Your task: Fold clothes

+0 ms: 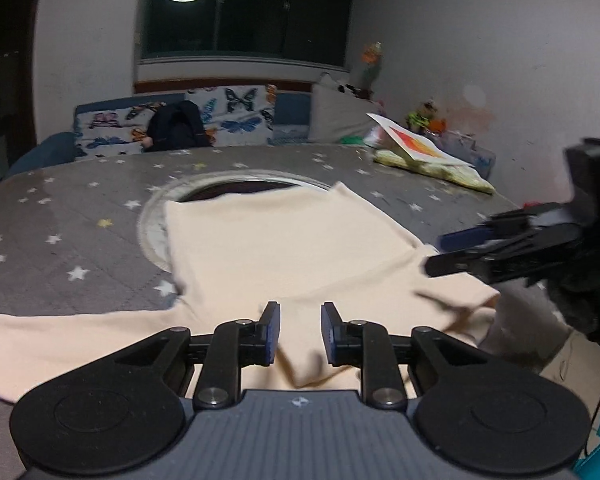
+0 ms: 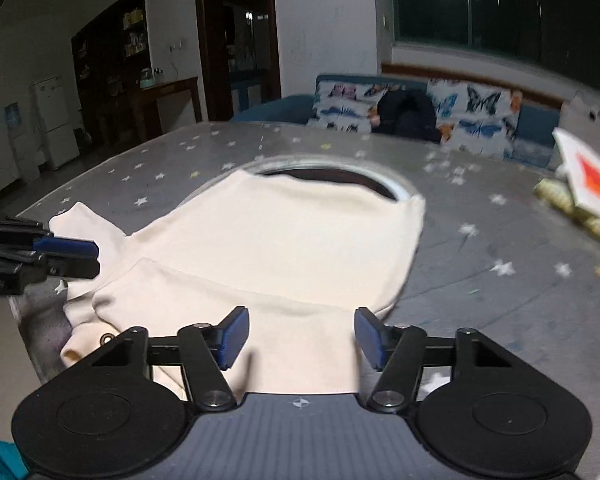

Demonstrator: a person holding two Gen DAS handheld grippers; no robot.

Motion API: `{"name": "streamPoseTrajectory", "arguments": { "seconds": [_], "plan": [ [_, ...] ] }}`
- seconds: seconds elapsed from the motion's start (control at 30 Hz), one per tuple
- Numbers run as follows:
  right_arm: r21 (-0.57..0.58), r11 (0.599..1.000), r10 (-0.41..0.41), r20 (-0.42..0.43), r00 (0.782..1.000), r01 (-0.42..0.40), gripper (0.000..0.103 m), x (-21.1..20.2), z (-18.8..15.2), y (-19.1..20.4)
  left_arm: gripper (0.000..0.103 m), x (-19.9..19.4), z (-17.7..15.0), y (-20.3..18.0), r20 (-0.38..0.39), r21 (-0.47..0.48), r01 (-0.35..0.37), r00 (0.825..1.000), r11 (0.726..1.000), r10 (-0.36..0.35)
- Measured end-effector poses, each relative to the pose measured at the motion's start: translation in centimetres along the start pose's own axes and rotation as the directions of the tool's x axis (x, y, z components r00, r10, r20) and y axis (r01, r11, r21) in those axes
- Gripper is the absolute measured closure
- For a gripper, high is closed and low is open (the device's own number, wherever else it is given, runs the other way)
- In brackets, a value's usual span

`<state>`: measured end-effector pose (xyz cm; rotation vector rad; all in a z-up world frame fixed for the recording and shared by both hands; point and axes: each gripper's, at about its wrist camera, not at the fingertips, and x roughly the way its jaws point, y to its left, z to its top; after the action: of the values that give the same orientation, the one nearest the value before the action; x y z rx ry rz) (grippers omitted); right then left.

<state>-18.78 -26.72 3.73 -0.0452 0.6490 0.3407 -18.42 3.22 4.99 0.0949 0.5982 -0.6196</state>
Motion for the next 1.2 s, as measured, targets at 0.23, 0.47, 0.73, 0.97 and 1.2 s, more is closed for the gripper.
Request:
{"name": "streamPoseTrajectory", "arguments": {
  "seconds": [0.23,0.47,0.73,0.97,1.2],
  "plan": [
    [-0.067,0.998,-0.025,-0.037,0.999,0.022,0.042,1.4,-0.9,0.9,0.081,1.3,-1.3,0.8,-0.041,-0.049,-0.01,0.999,0.999,0.008],
    [-0.087,0.995,0.043,0.003,0.999,-0.043,0.038,0.3,0.3,2.5,0.076,-3.2,-1.8,6.4,0.025,-0.231,-0.284,0.955,0.931,0.297],
    [-0.101,0.991,0.089,-0.011,0.996,-0.09,0.031,1.4,0.3,4.3,0.044,-5.7,-2.9,14.4,-0.085,-0.39,-0.624,0.757,0.678,0.648],
    [-0.078,0.994,0.075,-0.014,0.997,-0.076,0.029,1.2,-0.1,4.3,0.047,-4.6,-4.2,18.2,-0.162,-0.422,-0.654,0.735,0.627,0.658],
    [-0.075,0.995,0.063,0.003,0.998,-0.062,0.027,0.5,-0.1,4.4,0.094,-4.6,-4.5,19.2,-0.115,-0.49,-0.576,0.787,0.654,0.607]
  ]
}}
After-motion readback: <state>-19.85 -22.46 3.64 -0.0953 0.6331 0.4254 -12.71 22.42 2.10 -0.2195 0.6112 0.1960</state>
